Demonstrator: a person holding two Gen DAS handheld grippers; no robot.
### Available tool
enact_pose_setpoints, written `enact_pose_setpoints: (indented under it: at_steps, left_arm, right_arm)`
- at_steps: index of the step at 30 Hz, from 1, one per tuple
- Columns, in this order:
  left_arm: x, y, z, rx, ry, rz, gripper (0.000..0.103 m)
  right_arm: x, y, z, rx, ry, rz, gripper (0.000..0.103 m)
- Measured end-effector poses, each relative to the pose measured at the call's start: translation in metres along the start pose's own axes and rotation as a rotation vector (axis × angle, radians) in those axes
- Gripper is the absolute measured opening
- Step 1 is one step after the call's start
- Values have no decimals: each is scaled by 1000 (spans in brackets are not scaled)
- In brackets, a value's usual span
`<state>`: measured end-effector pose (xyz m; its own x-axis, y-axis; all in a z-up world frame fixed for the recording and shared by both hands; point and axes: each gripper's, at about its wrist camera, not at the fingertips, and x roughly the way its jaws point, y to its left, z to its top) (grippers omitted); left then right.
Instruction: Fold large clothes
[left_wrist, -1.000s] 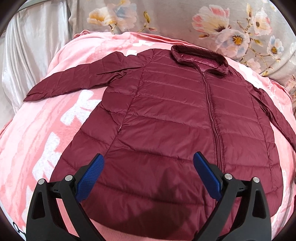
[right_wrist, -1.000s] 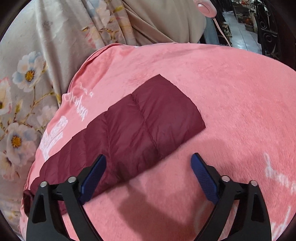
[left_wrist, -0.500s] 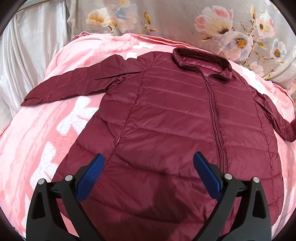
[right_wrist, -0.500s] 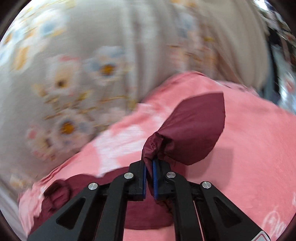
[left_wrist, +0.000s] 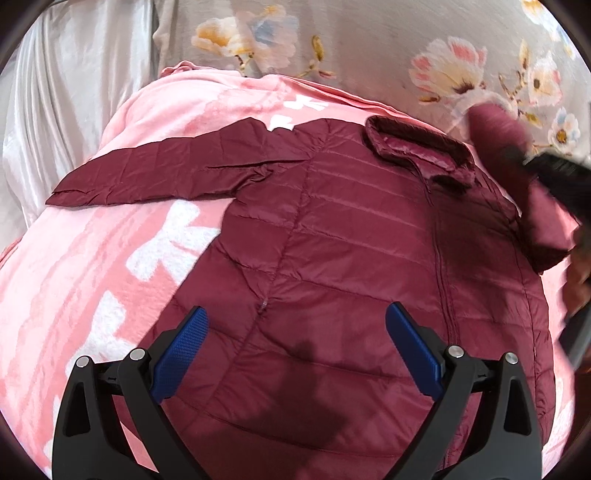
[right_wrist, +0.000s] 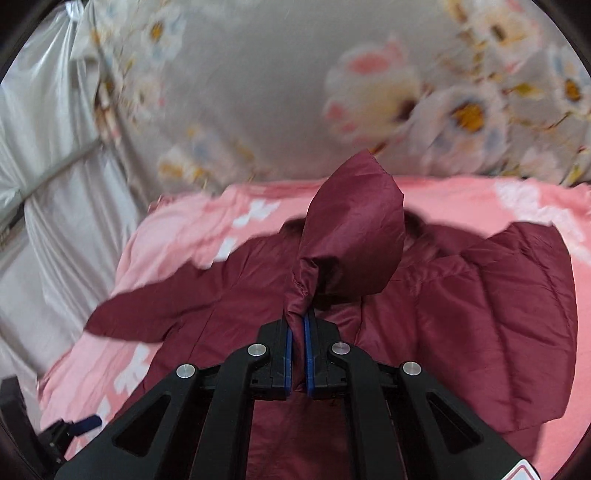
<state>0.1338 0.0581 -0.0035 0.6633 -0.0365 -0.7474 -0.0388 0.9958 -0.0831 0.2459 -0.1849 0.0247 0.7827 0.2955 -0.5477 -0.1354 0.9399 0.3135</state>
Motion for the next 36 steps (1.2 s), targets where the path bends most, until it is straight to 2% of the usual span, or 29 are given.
enact_pose_setpoints:
  at_steps: [7, 9, 11, 12, 14, 16, 19, 22, 26, 29, 30, 32, 34, 36]
  left_arm:
    - [6, 19, 10, -48, 7, -40, 94]
    - [8, 22, 13, -61, 7, -56, 94]
    - [12, 24, 18, -77, 15, -84, 95]
    - [15, 25, 22, -88, 24, -107, 95]
    - [22, 25, 26, -105, 43, -143, 95]
    - [33, 24, 33, -138, 71, -208, 95]
    - [50, 20, 41, -182, 107, -296, 95]
    - [77, 13, 47, -226, 159, -350, 95]
    - [111, 12, 50, -328, 222, -391, 94]
    - [118, 7, 54, -343, 212, -385, 92]
    - [119, 5, 56, -332, 208, -380, 87]
    - [123, -4, 60, -289, 206, -360, 68]
    - [127, -12, 63, -237, 214, -343, 39]
    - [130, -16, 67, -201, 210, -307, 22]
  right_arm:
    - [68, 37, -56, -73, 204, 36, 7]
    - [76, 42, -64, -86, 245, 34, 11]
    - [77, 44, -69, -99, 267, 43, 24]
    - [72, 44, -70, -96, 265, 51, 30]
    - [57, 42, -70, -75, 239, 68, 51]
    - [29, 33, -70, -49, 188, 56, 58]
    - [-7, 5, -70, 33, 135, 27, 59]
    - [-44, -45, -74, 172, 80, -49, 59]
    - [-77, -126, -84, 413, 26, -157, 60]
    - [-87, -162, -85, 510, -16, -182, 60]
    - [-87, -173, -86, 540, -26, -192, 60]
    - [-80, -189, -84, 575, -28, -202, 60]
    - [-70, -197, -81, 594, -26, -213, 58]
    - [-60, -202, -76, 597, -29, -221, 51]
